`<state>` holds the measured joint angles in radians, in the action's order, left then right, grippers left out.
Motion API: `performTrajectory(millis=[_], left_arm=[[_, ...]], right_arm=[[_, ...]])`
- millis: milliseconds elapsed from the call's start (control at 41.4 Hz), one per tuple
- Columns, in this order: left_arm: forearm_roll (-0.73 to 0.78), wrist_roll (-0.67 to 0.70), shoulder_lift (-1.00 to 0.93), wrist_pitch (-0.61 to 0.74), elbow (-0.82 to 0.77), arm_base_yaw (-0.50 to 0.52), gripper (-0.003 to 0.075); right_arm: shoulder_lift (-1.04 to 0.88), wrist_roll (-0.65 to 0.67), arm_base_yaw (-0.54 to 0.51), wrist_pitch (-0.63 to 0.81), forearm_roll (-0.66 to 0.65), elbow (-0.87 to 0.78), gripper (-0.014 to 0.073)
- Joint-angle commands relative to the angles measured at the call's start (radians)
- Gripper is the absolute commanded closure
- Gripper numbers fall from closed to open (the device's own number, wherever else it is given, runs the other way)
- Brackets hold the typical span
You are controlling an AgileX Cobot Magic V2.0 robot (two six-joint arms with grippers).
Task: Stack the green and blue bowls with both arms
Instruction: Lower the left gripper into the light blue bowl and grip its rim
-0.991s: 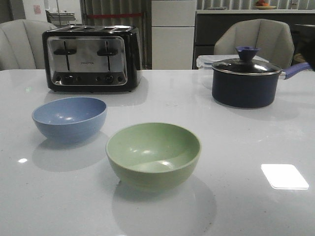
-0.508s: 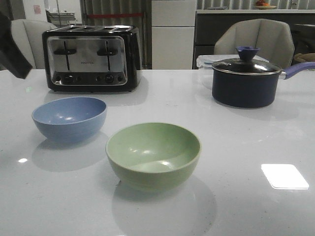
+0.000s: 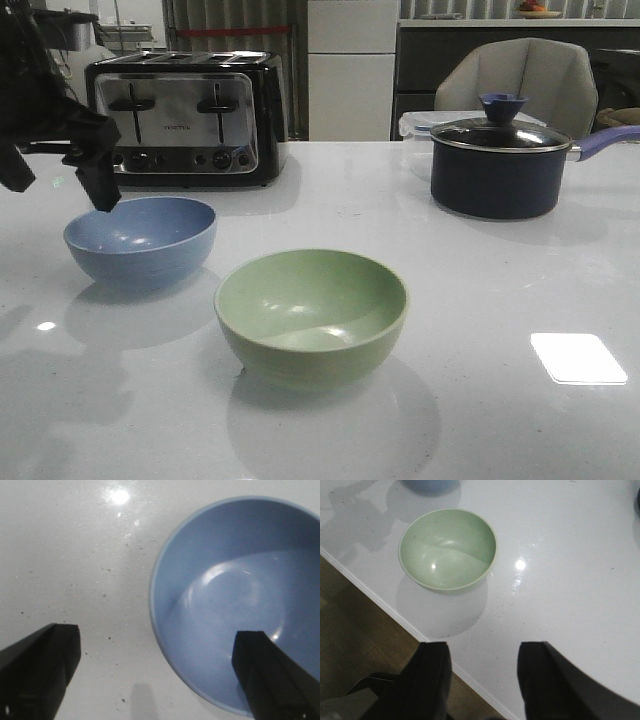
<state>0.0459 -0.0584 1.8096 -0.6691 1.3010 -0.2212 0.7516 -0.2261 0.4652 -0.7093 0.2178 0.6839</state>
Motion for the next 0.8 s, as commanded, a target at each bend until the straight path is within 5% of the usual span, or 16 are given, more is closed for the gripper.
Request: performTrajectory(millis=[0, 218, 773], left_arm=[[-0.008, 0.015, 0.004, 0.048, 0.059, 0.024, 0.0064], [-0.056, 0.015, 0.079, 0.06, 0.079, 0.033, 0.011], [-0.183, 0.013, 0.097, 0.097, 0.079, 0.033, 0.059]], right_arm=[[-0.007, -0.012, 0.0, 0.062, -0.003, 0.027, 0.016], [-0.007, -0.012, 0.0, 0.062, -0.003, 0.027, 0.016], [-0.007, -0.012, 0.0, 0.062, -0.003, 0.027, 0.016]])
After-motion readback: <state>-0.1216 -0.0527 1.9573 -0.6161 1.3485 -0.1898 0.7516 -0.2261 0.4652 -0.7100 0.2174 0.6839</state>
